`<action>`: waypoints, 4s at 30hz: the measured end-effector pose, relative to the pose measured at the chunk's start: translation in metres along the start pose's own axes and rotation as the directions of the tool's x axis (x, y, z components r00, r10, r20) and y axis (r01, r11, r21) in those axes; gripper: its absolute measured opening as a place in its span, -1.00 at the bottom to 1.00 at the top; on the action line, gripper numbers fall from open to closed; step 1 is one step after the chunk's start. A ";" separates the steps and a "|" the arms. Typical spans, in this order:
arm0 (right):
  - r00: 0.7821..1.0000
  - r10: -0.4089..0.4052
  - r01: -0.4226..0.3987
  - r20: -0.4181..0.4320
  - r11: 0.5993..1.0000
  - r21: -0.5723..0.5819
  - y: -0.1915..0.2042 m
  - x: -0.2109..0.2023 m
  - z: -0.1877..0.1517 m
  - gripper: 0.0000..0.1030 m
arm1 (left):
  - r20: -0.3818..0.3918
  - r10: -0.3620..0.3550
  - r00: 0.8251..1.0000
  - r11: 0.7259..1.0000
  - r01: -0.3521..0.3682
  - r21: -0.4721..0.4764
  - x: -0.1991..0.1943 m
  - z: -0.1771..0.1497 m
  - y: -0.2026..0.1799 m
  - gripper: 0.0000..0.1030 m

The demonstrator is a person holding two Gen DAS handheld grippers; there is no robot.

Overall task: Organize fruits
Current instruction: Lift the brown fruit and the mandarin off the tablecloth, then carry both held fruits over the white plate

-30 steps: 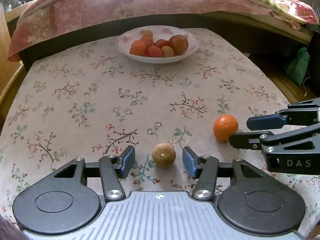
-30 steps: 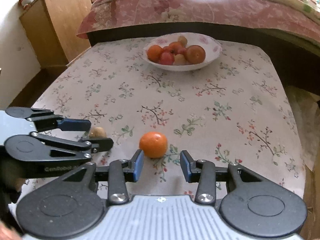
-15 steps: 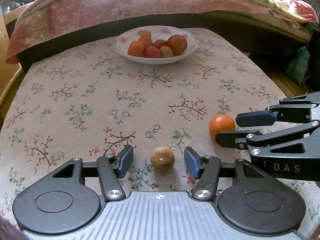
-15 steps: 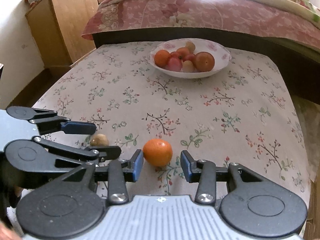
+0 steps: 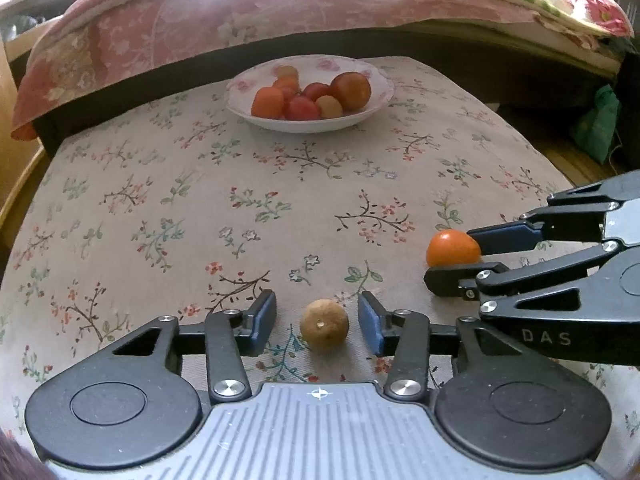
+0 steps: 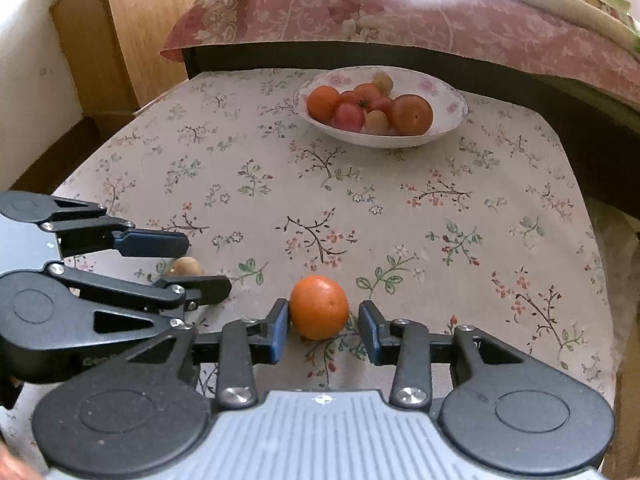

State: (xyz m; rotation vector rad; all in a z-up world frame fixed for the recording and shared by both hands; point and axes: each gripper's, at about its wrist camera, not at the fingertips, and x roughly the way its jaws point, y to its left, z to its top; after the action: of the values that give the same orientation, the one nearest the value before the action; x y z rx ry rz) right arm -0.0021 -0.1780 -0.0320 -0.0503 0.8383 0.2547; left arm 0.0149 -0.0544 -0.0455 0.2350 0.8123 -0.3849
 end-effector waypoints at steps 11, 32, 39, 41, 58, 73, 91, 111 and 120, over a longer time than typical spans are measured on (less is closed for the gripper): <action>1.000 -0.005 0.005 -0.004 1.000 -0.013 0.000 -0.003 0.001 -0.37 | -0.007 -0.013 1.000 1.000 0.013 0.004 -0.004 -0.001 -0.003 -0.32; 1.000 0.001 -0.001 -0.019 1.000 0.012 -0.007 -0.004 -0.002 -0.36 | -0.003 0.022 1.000 1.000 -0.022 0.014 -0.010 -0.006 -0.009 -0.17; 0.999 -0.012 0.012 -0.043 1.000 -0.002 -0.006 -0.002 0.002 -0.36 | -0.022 0.030 0.999 0.999 -0.030 0.031 -0.009 -0.005 -0.012 -0.24; 0.999 -0.020 0.019 -0.044 1.000 -0.007 -0.004 -0.002 0.002 -0.36 | -0.027 0.035 0.999 0.998 -0.034 0.057 -0.009 -0.003 -0.016 -0.33; 1.000 -0.001 0.002 -0.020 0.999 0.051 -0.006 -0.010 0.009 -0.37 | -0.007 -0.019 1.000 1.000 0.019 -0.012 -0.009 0.010 -0.007 -0.38; 0.999 -0.022 0.019 0.029 0.995 0.101 -0.014 -0.023 0.028 -0.37 | 0.049 -0.042 0.998 0.999 0.043 -0.028 -0.012 0.031 -0.006 -0.38; 0.995 -0.044 0.034 0.088 0.993 0.110 -0.027 -0.028 0.066 -0.37 | 0.114 -0.032 0.993 0.999 0.033 -0.004 -0.014 0.071 0.000 -0.40; 0.993 -0.050 0.038 0.106 0.993 0.108 -0.048 -0.005 0.098 -0.36 | 0.132 -0.024 0.991 0.999 0.020 0.027 0.009 0.104 0.011 -0.41; 0.993 -0.048 0.036 0.110 0.993 0.108 -0.052 0.003 0.105 -0.36 | 0.130 -0.022 0.991 0.999 0.018 0.031 0.017 0.112 0.015 -0.41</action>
State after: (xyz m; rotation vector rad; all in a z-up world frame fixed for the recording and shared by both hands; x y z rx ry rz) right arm 0.0887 -0.2130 0.0333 0.0450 0.7370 0.1711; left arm 0.1057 -0.0841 0.0176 0.2275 0.6813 -0.4274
